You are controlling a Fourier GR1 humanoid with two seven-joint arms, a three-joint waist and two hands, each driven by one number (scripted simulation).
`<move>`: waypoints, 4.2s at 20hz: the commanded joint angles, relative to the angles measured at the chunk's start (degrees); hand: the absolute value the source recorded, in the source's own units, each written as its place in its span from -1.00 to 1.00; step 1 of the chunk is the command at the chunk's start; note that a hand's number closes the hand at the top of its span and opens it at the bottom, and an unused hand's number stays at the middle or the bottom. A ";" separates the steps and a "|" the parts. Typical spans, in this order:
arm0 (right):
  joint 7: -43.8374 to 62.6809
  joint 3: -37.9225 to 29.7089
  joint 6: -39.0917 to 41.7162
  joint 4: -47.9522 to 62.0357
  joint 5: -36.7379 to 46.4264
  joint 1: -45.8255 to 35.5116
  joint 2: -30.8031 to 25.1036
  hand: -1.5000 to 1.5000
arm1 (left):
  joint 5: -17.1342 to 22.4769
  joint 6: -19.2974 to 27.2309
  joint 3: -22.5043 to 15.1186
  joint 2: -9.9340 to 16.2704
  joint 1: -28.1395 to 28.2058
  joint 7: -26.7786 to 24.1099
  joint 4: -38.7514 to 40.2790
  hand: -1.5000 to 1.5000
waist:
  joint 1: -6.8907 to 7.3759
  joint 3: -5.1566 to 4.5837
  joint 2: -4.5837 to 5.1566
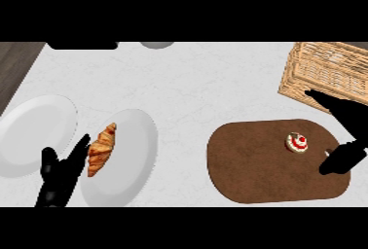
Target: Pick the cupcake from the cutting board and place it in the basket
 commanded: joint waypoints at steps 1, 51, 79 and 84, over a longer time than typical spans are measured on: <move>-4.00 -2.17 1.82 3.64 2.62 -0.79 0.13 -1.00 | -0.22 -1.62 1.18 -0.39 1.80 -0.75 3.43 0.00 | 0.03 -0.50 0.39; -14.99 2.34 -9.83 21.01 36.34 -1.05 20.04 1.00 | -7.65 -5.60 6.44 -7.54 -2.11 0.31 7.65 0.00 | -0.33 -0.53 0.40; 26.24 -20.43 -34.17 9.62 43.36 -36.56 31.82 1.00 | -6.25 -7.87 8.59 -5.49 0.69 2.97 2.38 0.00 | -0.52 -0.52 0.21; 27.08 -24.40 -32.98 16.67 42.51 -43.84 27.60 1.00 | -9.19 -5.81 5.96 -7.88 1.56 3.49 0.53 0.00 | 0.11 -0.52 0.34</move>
